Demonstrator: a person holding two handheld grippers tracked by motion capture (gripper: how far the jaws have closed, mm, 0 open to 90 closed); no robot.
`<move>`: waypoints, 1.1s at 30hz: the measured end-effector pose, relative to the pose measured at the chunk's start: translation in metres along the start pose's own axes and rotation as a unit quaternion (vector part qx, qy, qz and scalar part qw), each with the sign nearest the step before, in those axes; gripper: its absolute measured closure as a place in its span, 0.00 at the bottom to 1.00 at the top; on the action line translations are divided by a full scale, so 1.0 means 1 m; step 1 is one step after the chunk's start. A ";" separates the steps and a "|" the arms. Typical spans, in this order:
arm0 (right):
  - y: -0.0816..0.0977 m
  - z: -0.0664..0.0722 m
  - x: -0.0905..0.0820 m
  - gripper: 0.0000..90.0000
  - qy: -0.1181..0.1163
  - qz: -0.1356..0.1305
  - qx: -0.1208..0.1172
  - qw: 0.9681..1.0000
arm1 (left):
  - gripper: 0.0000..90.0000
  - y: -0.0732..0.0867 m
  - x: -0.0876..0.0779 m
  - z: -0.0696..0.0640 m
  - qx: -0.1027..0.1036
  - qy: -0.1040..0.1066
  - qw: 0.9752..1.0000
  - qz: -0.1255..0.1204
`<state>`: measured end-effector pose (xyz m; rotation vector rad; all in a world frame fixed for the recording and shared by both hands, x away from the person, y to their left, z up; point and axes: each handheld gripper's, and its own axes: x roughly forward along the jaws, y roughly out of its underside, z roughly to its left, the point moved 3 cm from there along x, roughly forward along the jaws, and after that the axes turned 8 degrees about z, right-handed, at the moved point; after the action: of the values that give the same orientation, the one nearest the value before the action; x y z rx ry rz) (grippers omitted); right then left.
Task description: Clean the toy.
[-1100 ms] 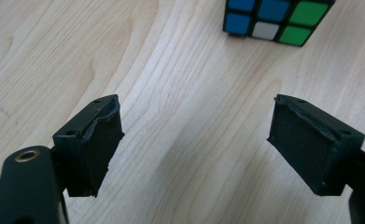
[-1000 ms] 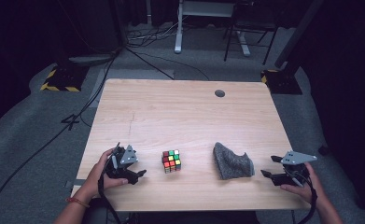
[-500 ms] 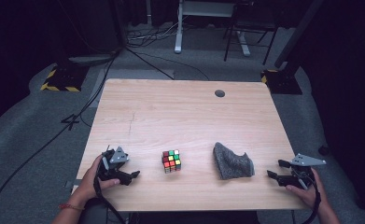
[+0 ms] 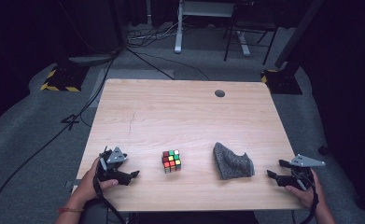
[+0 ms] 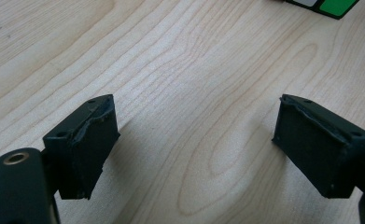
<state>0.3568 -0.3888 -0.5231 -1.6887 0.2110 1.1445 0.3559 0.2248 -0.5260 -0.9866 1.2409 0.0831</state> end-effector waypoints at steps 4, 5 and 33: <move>0.000 0.000 0.000 0.26 0.001 0.000 0.000 1.000 | 0.16 0.000 0.000 0.000 0.000 0.000 1.000 0.000; 0.000 0.000 0.000 0.26 0.002 0.000 0.001 1.000 | 0.16 0.000 0.000 0.000 0.000 0.000 1.000 0.000; 0.000 0.000 0.000 0.26 0.002 0.000 0.001 1.000 | 0.15 -0.001 0.000 0.000 -0.003 0.000 1.000 0.001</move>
<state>0.3568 -0.3888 -0.5231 -1.6894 0.2152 1.1401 0.3566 0.2244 -0.5260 -0.9902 1.2417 0.0883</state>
